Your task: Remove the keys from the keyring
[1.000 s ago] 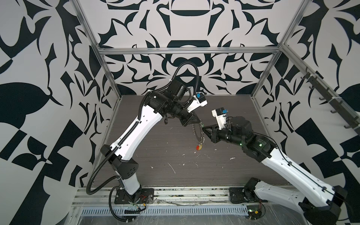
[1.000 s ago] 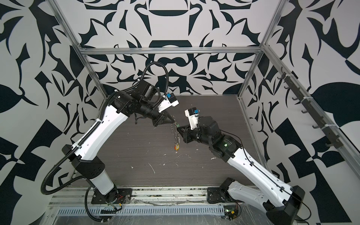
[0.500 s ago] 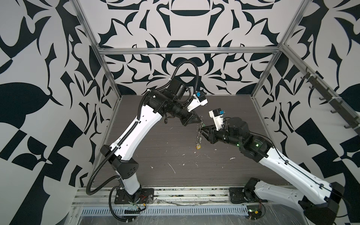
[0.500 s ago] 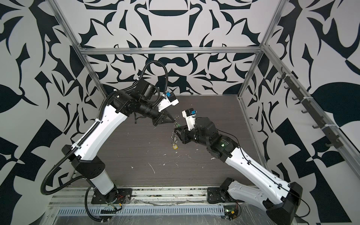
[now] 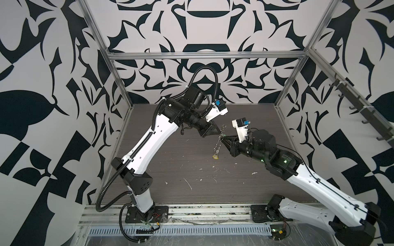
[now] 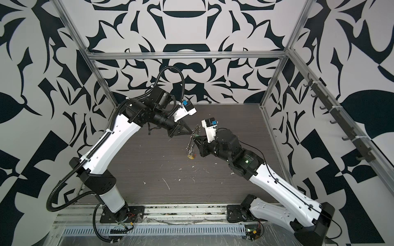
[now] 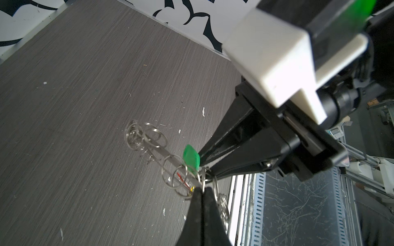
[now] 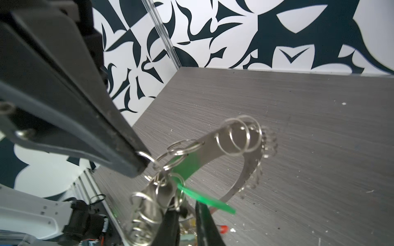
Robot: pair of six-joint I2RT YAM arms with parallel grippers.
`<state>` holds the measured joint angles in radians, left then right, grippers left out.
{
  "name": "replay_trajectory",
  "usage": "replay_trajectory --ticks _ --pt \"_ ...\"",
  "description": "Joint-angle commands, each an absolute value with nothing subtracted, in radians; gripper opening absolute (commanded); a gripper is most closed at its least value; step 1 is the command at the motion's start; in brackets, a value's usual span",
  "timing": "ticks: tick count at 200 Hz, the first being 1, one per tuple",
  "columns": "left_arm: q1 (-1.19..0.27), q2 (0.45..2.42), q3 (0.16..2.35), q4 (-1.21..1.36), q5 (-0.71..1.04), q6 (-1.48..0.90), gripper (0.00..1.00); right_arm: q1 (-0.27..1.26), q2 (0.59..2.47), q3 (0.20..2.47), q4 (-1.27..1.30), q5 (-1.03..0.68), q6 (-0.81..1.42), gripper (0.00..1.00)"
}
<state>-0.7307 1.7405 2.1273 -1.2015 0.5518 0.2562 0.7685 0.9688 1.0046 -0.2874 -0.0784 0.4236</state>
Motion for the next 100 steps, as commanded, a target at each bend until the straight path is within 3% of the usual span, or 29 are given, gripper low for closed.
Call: replay_trajectory --ticks 1,19,100 --pt "-0.732 1.744 2.166 -1.232 0.604 0.247 0.00 0.773 0.950 1.008 -0.270 -0.061 0.405 0.15" --pt "-0.732 1.744 2.170 -1.233 0.612 0.245 0.00 0.773 0.950 1.009 -0.274 -0.070 0.403 0.12" --pt "-0.732 1.738 2.174 -1.241 0.632 0.242 0.00 0.774 0.985 1.028 -0.267 -0.077 0.398 0.18"
